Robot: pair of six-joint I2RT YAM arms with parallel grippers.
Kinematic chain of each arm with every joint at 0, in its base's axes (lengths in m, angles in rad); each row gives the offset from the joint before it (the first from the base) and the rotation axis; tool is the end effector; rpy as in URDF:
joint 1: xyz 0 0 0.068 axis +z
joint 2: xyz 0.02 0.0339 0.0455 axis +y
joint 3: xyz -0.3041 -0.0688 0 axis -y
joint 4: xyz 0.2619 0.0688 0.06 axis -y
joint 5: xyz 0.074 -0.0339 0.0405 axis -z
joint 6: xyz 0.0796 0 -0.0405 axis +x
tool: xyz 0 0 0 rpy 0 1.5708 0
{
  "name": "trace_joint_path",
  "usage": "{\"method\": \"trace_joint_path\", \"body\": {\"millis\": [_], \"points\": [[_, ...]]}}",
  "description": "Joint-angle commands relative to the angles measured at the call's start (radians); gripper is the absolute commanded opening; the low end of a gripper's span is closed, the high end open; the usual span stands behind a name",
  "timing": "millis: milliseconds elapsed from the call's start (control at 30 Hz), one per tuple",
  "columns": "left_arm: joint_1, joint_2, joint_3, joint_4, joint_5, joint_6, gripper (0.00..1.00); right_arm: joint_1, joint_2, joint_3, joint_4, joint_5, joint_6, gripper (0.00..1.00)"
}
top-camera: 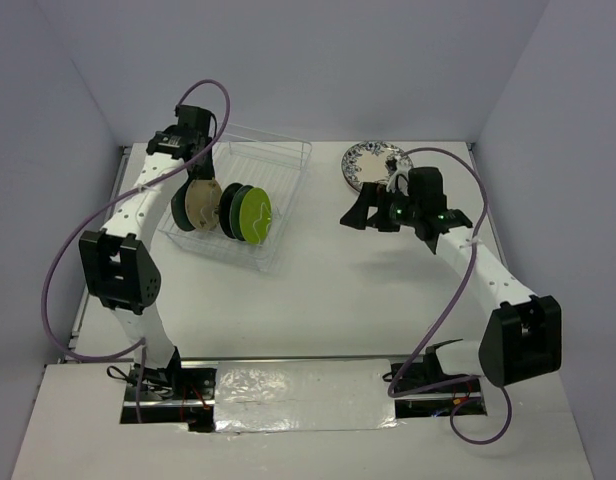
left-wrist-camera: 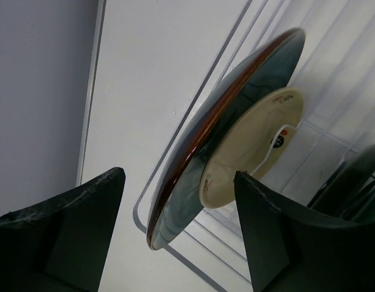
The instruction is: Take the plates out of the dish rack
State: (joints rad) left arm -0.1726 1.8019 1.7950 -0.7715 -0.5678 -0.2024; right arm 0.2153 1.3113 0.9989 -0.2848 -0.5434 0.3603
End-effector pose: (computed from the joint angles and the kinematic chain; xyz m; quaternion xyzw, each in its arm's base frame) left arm 0.4531 -0.0355 0.3686 -0.1213 0.8839 0.1848 0.4121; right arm 0.3108 0.1101 0.3041 -0.0635 0.8583 0.3553 0.3648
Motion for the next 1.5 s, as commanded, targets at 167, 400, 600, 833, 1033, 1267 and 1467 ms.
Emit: {"method": "trace_joint_path", "body": {"millis": [167,400,600,833,1033,1267,1467], "points": [[0.012,0.008,-0.02,0.009,-0.056,0.069,0.64,0.056,-0.07,-0.032,0.032,0.04,-0.015,1.0],[0.016,-0.013,-0.083,0.037,-0.089,0.067,0.47,0.078,-0.121,-0.039,0.004,0.072,-0.017,1.0],[0.015,-0.065,-0.123,0.072,-0.142,0.067,0.36,0.078,-0.144,-0.057,0.015,0.089,-0.008,1.0],[0.016,-0.117,-0.14,0.098,-0.178,0.072,0.11,0.087,-0.135,-0.063,0.029,0.088,0.006,1.0],[0.015,-0.134,-0.135,0.103,-0.19,0.081,0.0,0.09,-0.135,-0.062,0.024,0.097,0.008,1.0],[0.013,-0.182,-0.123,0.135,-0.221,0.124,0.0,0.096,-0.139,-0.072,0.032,0.102,0.02,1.0],[0.007,-0.236,-0.175,0.236,-0.276,0.236,0.0,0.104,-0.135,-0.079,0.044,0.099,0.032,1.0]]}}
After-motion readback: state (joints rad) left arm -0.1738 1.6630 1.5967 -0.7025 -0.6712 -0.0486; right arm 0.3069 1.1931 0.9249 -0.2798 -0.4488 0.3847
